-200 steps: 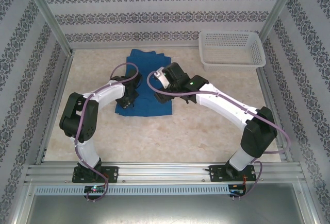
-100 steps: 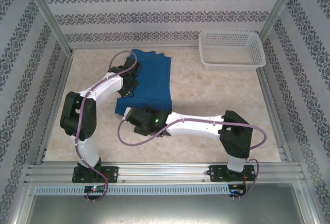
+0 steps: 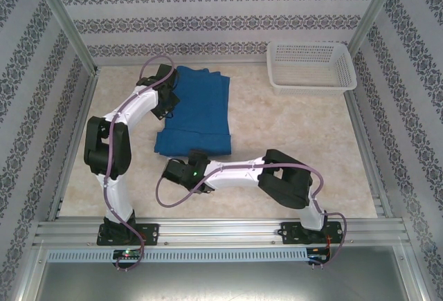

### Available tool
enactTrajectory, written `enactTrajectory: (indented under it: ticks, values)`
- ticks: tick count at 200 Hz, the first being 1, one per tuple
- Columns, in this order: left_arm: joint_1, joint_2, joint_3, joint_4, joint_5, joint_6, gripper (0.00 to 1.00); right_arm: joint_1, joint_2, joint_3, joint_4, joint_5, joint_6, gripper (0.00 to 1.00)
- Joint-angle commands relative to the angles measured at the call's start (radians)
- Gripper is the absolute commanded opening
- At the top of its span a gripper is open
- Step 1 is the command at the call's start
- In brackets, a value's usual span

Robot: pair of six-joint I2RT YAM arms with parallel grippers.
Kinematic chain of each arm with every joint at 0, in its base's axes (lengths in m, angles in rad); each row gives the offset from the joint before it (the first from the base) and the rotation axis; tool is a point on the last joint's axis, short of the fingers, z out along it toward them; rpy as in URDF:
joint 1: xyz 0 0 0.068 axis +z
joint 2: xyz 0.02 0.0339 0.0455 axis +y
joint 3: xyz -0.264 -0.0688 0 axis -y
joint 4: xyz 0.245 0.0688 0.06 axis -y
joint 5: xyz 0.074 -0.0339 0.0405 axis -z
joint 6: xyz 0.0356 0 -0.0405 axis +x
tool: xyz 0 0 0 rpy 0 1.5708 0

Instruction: Roll up the long pants

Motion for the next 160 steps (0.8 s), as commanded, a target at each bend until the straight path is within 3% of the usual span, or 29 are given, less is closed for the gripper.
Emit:
enactTrajectory:
  ticks: [1,80,160]
  values:
    - [0.006,0.022,0.020,-0.050,0.017,0.034,0.00,0.005,0.037,0.026,0.059,0.076,-0.052,0.78]
    - [0.013,0.043,0.023,-0.042,0.036,0.031,0.00,-0.042,0.086,0.063,0.146,0.140,-0.151,0.78]
    - [0.035,0.042,0.030,-0.052,0.037,0.041,0.00,-0.177,0.116,0.070,0.201,0.082,-0.216,0.77]
